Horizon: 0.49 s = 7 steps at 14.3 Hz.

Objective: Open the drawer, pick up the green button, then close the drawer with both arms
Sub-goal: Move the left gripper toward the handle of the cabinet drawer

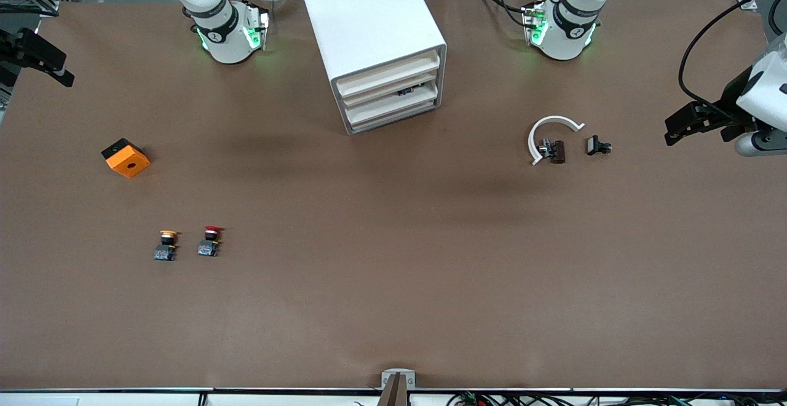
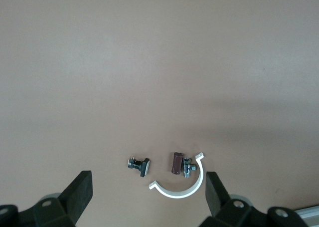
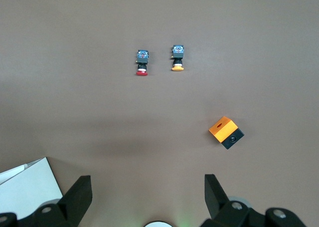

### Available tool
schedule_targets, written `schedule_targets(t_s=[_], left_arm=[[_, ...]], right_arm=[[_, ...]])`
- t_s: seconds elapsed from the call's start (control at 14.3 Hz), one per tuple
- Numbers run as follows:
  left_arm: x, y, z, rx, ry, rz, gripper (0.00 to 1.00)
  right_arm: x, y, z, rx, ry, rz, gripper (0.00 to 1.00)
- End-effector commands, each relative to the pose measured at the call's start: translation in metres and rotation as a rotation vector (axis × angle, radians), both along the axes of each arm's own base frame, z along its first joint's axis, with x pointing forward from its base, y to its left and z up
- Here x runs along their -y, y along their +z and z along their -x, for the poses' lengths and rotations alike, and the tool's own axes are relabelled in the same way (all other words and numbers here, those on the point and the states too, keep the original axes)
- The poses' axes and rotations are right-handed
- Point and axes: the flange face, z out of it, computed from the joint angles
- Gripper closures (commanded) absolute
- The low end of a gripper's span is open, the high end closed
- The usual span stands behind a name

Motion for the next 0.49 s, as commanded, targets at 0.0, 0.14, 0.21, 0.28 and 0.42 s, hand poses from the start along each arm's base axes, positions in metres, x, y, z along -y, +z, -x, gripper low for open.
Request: schedule_targets(t_s=[0.0,0.14,0.21,0.28,0.42], left_arm=[[-0.004,0.012,0.003,-0.006,0.023,-0.001,0.00],[-0.002,0.011,0.001,-0.006,0.017,0.001,0.00],[0.000,0.010,-0.001,-0.007,0.011,-0.002,0.00],[0.001,0.004,-0.007,-0.013,0.003,-0.022,0.00],[0.004,-0.011,-0.015,-0.036,-0.006,-0.051,0.00]], right_arm=[[0.002,0.006,0.005,0.003,0.006,0.006,0.00],[0.002,0.005,0.005,0.003,0.006,0.006,0.00],[0.002,0.006,0.006,0.003,0.006,0.006,0.00],[0.002,0.005,0.005,0.002,0.006,0.006,0.00],[0.000,0.006,0.005,0.002,-0.001,0.006,0.00]])
